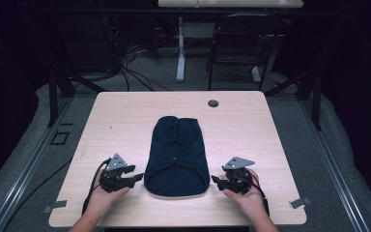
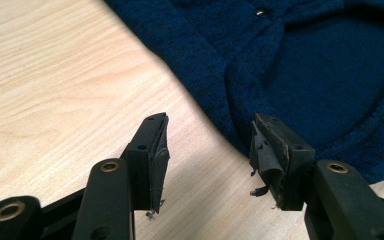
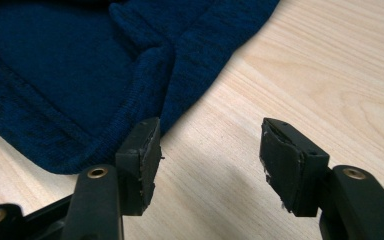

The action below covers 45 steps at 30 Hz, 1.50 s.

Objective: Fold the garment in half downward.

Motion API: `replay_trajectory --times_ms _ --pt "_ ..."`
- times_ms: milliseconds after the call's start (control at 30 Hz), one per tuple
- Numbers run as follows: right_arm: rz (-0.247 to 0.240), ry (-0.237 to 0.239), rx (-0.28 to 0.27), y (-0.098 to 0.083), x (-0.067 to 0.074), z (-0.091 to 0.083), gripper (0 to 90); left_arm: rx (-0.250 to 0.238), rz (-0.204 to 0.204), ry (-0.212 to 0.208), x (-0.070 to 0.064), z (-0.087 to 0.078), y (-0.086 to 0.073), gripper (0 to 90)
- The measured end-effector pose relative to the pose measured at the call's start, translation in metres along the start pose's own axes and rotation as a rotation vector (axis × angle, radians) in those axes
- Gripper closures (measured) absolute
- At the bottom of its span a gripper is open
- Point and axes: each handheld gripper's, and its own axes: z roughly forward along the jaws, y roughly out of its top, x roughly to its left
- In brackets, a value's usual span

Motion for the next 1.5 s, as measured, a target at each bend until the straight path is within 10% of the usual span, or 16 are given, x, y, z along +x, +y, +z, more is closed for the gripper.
replay_trajectory --times_ms 500,633,1033,1500 --pt "0.002 0.064 0.061 0.019 -0.005 0.009 58.2 0.008 -0.042 -0.060 0.005 0.009 0.022 51.8" --pt "-0.088 0.042 0.103 0.040 -0.008 0.023 62.7 0.054 -0.011 -0.059 0.010 0.020 0.041 56.6" --pt "-0.136 0.027 0.132 0.091 -0.017 0.073 72.9 0.078 0.069 -0.018 0.017 0.079 0.087 55.1" --pt "-0.199 0.053 0.212 0.089 -0.016 0.091 81.1 0.179 0.156 -0.021 0.015 0.097 0.084 60.9"
